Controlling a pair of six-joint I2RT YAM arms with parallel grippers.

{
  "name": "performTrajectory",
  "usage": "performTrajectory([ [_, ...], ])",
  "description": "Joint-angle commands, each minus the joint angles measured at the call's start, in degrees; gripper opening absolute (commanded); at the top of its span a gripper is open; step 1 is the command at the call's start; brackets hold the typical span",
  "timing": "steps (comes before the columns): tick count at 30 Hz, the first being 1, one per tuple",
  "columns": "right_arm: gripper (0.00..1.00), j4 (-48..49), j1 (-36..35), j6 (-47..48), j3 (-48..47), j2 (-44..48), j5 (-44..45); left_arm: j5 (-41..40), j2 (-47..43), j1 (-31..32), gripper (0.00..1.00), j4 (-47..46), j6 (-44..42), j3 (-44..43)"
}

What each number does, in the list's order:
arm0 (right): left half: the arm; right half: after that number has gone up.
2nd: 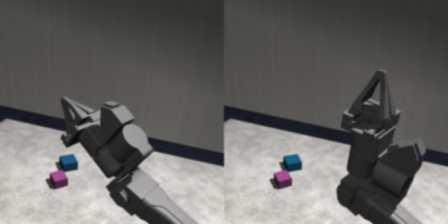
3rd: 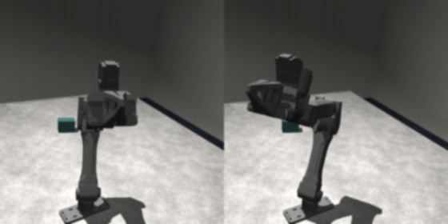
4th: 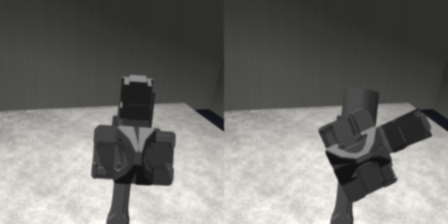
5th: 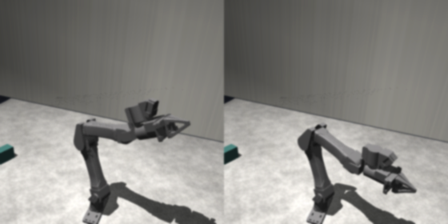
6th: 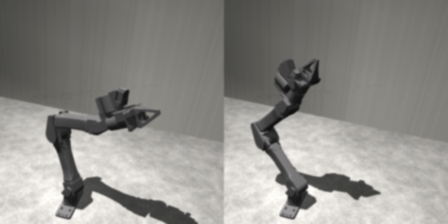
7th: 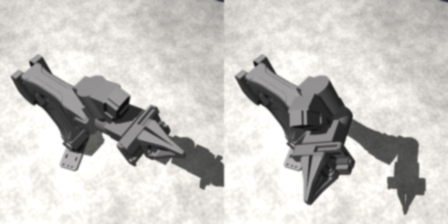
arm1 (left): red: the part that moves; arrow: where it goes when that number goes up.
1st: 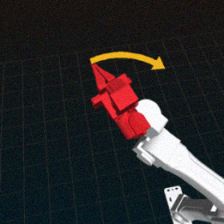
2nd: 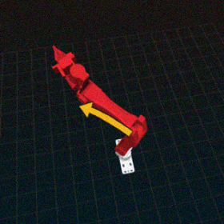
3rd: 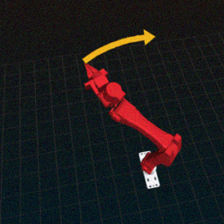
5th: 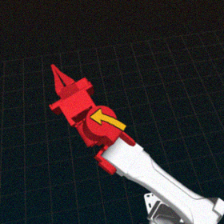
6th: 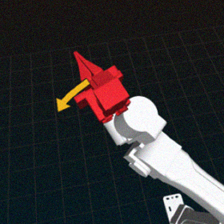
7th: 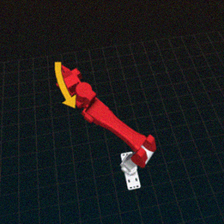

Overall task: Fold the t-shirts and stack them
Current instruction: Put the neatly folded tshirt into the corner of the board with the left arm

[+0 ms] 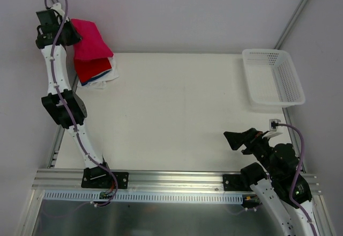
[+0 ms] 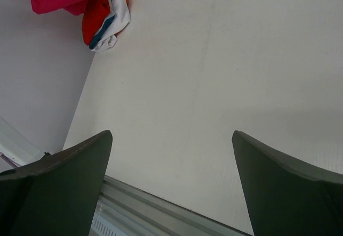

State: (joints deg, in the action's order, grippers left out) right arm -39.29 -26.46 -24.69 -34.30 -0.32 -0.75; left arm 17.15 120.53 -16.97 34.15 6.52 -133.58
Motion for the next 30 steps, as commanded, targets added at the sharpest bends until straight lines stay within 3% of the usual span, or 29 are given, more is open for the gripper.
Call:
performTrajectory([
  [1,1.00,-1.4,-0.3,0.7,-1.2,5.4,-0.2,4.3,0.5,-1.3,0.00,-3.7,2.6,-2.7],
  [5,1.00,-0.6,-0.3,-0.4,0.9,5.4,0.0,3.2,1.7,-0.9,0.00,-3.9,2.7,-5.6],
  [9,0.99,1.8,-0.3,-1.1,3.0,5.0,-0.9,1.8,2.5,-1.1,0.00,-4.0,2.6,-3.2],
  [14,0.99,4.1,-0.3,-1.0,3.9,2.6,-1.6,8.6,5.2,-0.8,0.00,-4.9,5.1,3.4],
  [22,0.99,5.7,-0.3,-2.6,8.0,4.5,-1.4,13.0,7.4,2.7,0.00,-6.4,8.0,-7.2],
  [30,0.99,13.6,-0.3,-4.5,13.7,1.5,-4.6,26.4,5.2,6.1,0.00,-13.9,15.5,-5.5],
])
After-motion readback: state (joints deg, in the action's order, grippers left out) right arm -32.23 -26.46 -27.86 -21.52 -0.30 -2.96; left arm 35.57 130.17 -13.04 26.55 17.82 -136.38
